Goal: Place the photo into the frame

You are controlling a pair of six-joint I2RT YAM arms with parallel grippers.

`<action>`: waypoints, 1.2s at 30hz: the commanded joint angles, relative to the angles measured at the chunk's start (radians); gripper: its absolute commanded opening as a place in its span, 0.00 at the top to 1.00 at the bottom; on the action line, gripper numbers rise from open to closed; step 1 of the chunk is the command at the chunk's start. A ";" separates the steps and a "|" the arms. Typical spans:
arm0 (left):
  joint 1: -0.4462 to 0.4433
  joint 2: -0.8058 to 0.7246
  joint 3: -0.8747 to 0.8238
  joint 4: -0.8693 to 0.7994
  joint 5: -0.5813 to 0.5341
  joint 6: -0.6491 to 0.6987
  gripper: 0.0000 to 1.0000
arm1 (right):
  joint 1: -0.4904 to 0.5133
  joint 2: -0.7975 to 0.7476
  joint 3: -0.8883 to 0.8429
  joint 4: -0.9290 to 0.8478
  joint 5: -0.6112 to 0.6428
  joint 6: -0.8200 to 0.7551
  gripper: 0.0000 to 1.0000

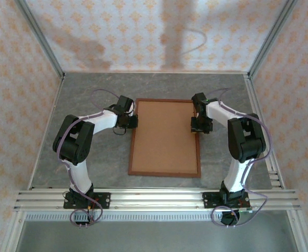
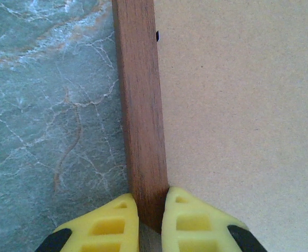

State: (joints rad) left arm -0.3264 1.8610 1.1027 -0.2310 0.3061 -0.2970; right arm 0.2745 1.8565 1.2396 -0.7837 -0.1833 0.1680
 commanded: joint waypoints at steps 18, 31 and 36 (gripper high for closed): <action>-0.003 0.007 -0.004 -0.082 -0.006 0.013 0.88 | 0.068 0.137 0.042 0.064 -0.043 -0.003 0.59; -0.003 0.006 -0.004 -0.096 -0.038 0.009 0.89 | 0.063 -0.110 0.054 -0.072 0.090 -0.025 0.45; -0.001 0.006 -0.001 -0.101 -0.048 0.007 0.88 | 0.062 -0.239 -0.072 -0.146 0.109 0.011 0.45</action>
State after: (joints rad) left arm -0.3264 1.8610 1.1046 -0.2367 0.3004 -0.2974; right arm 0.3386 1.6875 1.2369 -0.8371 -0.1188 0.1543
